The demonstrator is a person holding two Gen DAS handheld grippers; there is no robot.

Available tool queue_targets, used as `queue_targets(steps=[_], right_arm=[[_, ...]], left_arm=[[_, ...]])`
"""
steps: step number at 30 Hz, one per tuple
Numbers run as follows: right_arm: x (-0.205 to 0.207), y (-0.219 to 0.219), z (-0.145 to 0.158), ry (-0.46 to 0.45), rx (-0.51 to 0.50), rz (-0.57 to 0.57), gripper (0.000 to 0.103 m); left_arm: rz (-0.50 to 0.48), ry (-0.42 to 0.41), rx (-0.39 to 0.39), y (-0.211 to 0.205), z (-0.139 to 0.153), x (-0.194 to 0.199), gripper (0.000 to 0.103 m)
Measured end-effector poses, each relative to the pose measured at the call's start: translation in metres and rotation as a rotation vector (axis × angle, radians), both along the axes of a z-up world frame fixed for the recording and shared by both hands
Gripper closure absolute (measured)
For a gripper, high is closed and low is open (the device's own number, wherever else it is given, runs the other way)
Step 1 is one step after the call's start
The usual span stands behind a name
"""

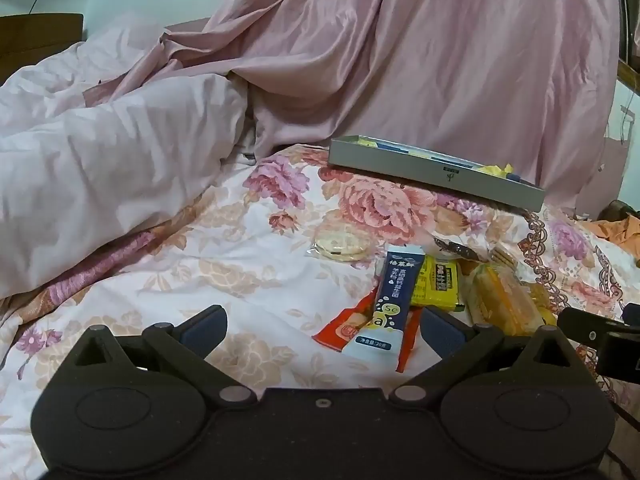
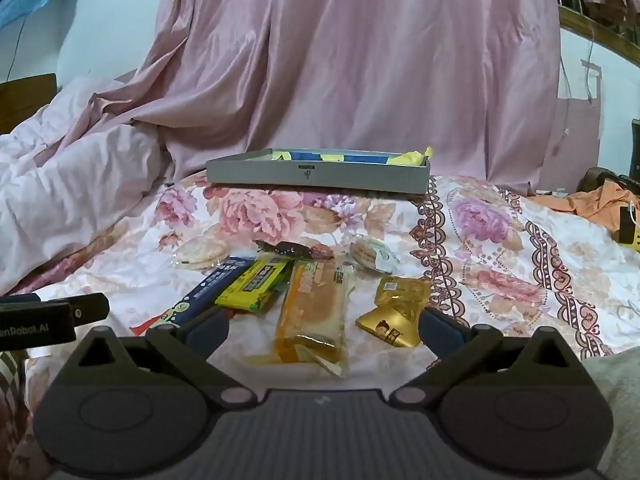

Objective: Organize snacks
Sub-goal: 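Move both tools toward the snacks on the bedspread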

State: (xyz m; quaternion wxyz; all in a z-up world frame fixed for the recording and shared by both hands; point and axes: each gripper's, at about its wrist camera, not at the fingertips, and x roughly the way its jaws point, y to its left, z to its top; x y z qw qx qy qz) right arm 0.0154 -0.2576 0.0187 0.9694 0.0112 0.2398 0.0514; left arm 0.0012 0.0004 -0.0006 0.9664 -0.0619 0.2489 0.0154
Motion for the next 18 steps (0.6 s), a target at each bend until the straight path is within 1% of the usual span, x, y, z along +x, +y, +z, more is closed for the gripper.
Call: queue_targets(steps=[6, 7, 11, 13, 18], right_arm=[[-0.0005, -0.0022, -0.0009, 0.002, 0.002, -0.005, 0.000], [0.0005, -0.0017, -0.0054, 0.007, 0.001, 0.000, 0.000], [-0.0032, -0.0030, -0.0079, 0.012, 0.005, 0.009, 0.000], [0.0018, 0.0002, -0.0024, 0.021, -0.001, 0.018, 0.000], [0.0019, 0.0000, -0.0016, 0.028, 0.002, 0.018, 0.000]], left_arm=[[0.001, 0.000, 0.005, -0.0019, 0.0065, 0.0066, 0.001], [0.002, -0.005, 0.008, -0.0012, 0.0068, -0.0012, 0.001], [-0.003, -0.009, 0.011, -0.0007, 0.0058, -0.0015, 0.001], [-0.004, -0.014, 0.012, -0.0017, 0.0038, -0.0032, 0.001], [-0.010, -0.015, 0.018, -0.0025, 0.0019, -0.0026, 0.001]])
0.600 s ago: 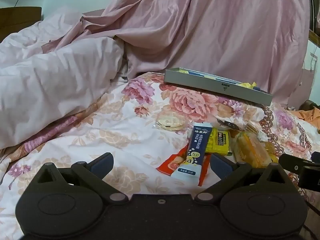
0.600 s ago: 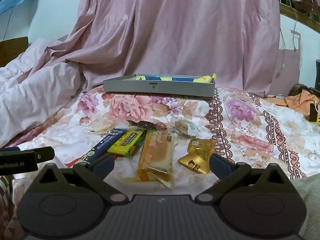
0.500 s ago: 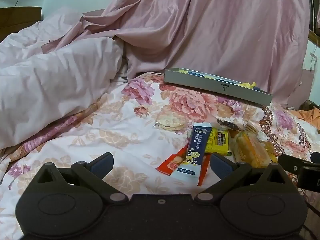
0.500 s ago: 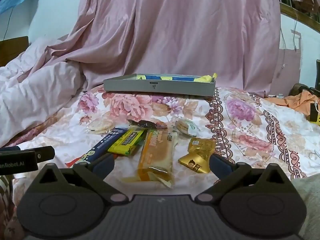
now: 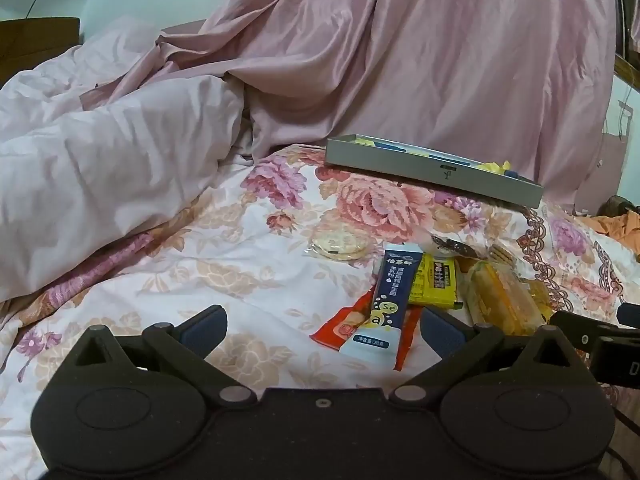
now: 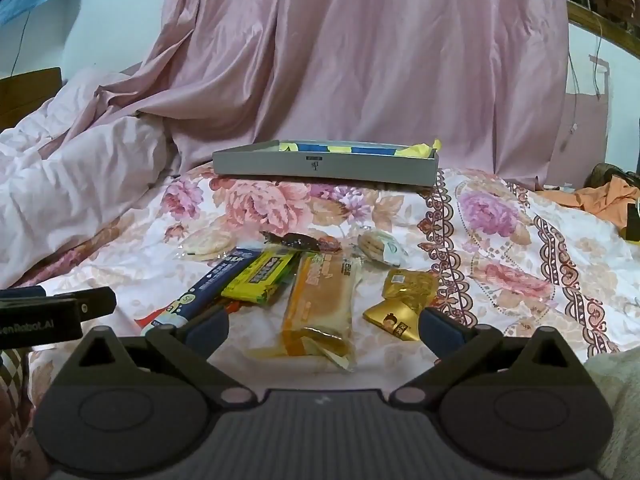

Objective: Organize snacks
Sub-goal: 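Move both tools toward the snacks on the bedspread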

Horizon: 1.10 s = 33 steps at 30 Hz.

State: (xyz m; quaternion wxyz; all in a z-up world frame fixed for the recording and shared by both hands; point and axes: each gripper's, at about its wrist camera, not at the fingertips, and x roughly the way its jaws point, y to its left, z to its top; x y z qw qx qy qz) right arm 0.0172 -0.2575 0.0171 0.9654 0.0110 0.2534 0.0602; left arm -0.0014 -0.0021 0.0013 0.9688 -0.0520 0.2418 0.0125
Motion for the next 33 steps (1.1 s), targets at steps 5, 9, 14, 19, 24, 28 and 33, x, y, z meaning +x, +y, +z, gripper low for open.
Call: queue_targets(steps=[5, 9, 14, 19, 24, 28, 33], right_arm=[[0.0006, -0.0006, 0.0004, 0.006, 0.002, 0.000, 0.000], [0.0005, -0.0011, 0.0000, 0.006, 0.004, -0.001, 0.000], [0.0008, -0.0013, 0.0000, 0.007, 0.003, -0.001, 0.000], [0.0007, -0.0016, -0.0009, 0.009, 0.006, -0.003, 0.000], [0.0008, -0.0015, -0.0007, 0.011, 0.006, -0.004, 0.000], [0.0008, -0.0014, -0.0007, 0.012, 0.007, -0.004, 0.000], [0.0010, -0.0001, -0.0024, 0.020, 0.005, -0.007, 0.000]], left_arm=[[-0.003, 0.000, -0.001, -0.0004, -0.0002, -0.0003, 0.001], [-0.003, 0.001, -0.001, -0.0004, -0.0009, -0.0002, 0.001], [-0.003, 0.000, -0.001, -0.0012, -0.0009, -0.0002, 0.001], [-0.005, 0.001, 0.004, -0.0026, -0.0019, -0.0001, 0.001], [-0.005, 0.002, 0.004, -0.0031, -0.0020, 0.0000, 0.001], [-0.005, 0.002, 0.003, -0.0033, -0.0022, 0.0000, 0.001], [0.000, 0.003, 0.010, -0.0054, -0.0039, 0.0010, 0.001]])
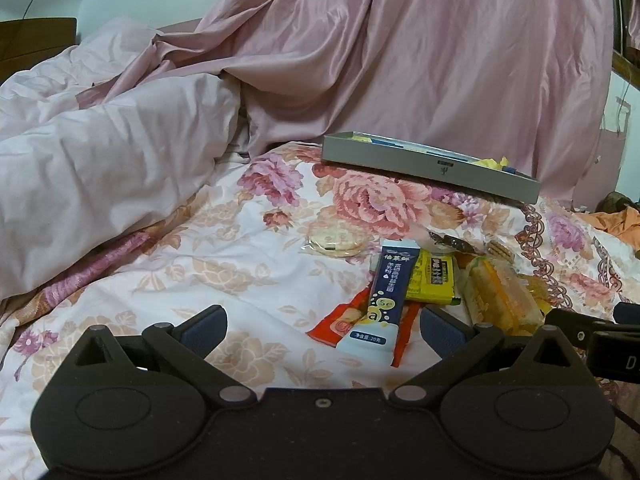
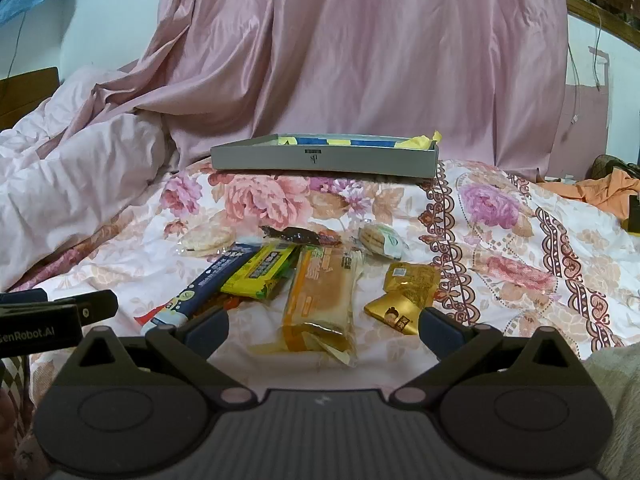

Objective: Organize snacks
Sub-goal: 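Move both tools toward the snacks on the bedspread, then grasp the blue milk-powder stick with the left tool while the right tool grasps the bread package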

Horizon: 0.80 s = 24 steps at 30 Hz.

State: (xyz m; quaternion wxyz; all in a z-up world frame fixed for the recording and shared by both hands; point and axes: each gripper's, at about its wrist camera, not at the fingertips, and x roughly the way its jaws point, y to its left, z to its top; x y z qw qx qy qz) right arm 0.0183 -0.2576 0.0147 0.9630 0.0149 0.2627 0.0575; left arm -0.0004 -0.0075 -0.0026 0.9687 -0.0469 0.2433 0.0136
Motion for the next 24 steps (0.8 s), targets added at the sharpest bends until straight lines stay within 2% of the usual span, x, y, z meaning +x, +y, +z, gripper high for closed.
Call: queue_targets(steps=[14, 24], right_arm=[[0.008, 0.006, 0.000, 0.057, -0.034, 0.027, 0.000], [0.045, -0.007, 0.002, 0.141, 0.058, 0.103, 0.000]], left_arm=[[-0.020, 0.022, 0.014, -0.002, -0.004, 0.004, 0.001], [-0.081, 0.081, 0.007, 0.000, -0.005, 0.038, 0.001]])
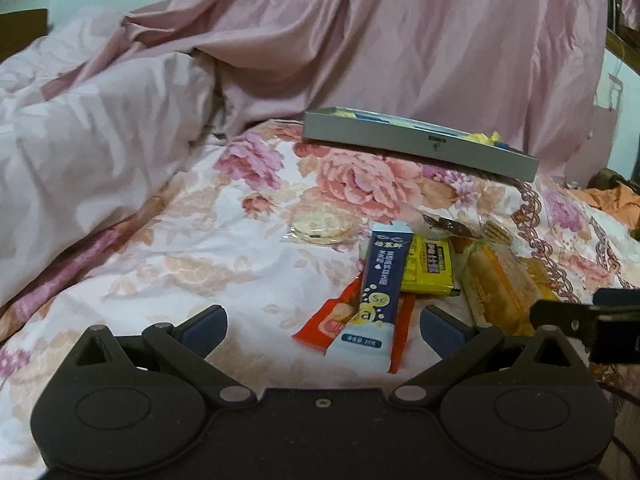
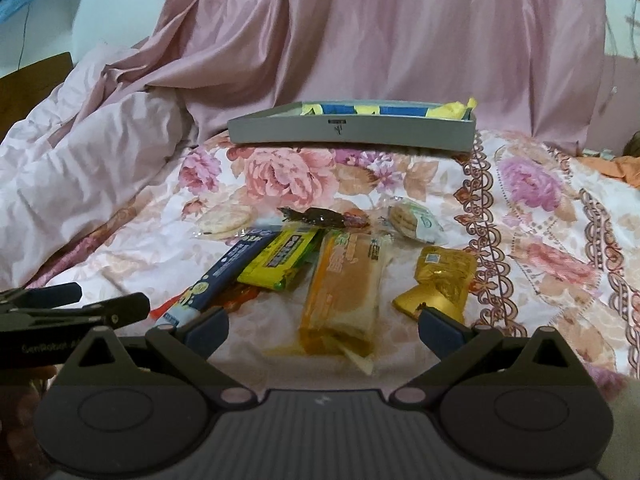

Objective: Organize snacks
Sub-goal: 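Grasp the blue milk-powder stick with the left tool while the right tool grasps the bread package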

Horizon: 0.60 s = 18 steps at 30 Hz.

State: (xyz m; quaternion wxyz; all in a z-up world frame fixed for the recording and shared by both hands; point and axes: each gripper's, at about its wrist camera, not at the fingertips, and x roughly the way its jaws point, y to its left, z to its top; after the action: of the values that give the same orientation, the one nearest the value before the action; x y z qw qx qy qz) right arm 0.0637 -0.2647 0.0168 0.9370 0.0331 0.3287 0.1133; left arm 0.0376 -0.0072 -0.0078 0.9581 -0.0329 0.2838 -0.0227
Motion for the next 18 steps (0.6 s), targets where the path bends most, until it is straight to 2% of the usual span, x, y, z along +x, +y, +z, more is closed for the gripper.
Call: queue_targets(steps=[10, 13, 18], right_arm=[[0.054, -0.005, -0.016, 0.095, 0.010, 0.041, 0.000], [0.061, -0.006, -0.022, 0.110, 0.017, 0.033, 0.000], [0.068, -0.003, -0.030, 0.134, 0.010, 0.036, 0.003]], left_arm=[[-0.147, 0.059, 0.030, -0.013, -0.007, 0.054, 0.001], [-0.165, 0.091, 0.025, -0.014, -0.011, 0.071, 0.002], [-0.174, 0.144, 0.017, -0.014, -0.018, 0.092, 0.009]])
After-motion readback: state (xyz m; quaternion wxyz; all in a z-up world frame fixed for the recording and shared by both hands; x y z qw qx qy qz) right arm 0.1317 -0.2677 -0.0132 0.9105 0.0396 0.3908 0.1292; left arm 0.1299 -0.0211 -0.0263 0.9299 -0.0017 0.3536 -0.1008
